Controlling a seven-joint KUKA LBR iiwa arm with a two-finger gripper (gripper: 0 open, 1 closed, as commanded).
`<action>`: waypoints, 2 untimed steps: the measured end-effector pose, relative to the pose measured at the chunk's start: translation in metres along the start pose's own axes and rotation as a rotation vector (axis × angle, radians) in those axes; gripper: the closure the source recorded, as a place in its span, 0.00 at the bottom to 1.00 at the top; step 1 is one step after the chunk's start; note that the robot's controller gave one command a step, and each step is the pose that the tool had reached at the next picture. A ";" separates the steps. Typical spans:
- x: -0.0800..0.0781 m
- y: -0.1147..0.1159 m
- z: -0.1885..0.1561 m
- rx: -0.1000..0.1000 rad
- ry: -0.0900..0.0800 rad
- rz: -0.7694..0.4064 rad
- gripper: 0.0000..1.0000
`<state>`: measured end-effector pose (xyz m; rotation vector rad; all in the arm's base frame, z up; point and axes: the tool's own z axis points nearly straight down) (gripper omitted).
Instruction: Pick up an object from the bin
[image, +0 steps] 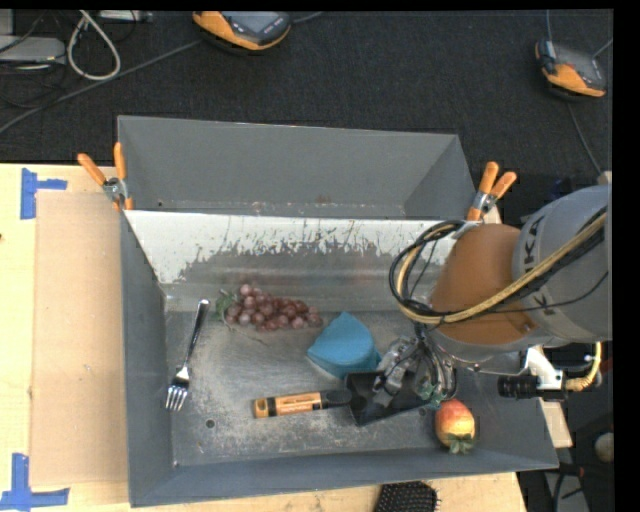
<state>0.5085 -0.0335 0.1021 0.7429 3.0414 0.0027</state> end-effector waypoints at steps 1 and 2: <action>0.002 -0.001 -0.028 0.004 0.008 -0.002 1.00; 0.001 -0.001 -0.080 0.005 0.011 -0.003 1.00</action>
Offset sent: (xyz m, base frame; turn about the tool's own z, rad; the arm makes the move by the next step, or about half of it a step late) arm -0.0019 0.0000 0.0942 -0.0010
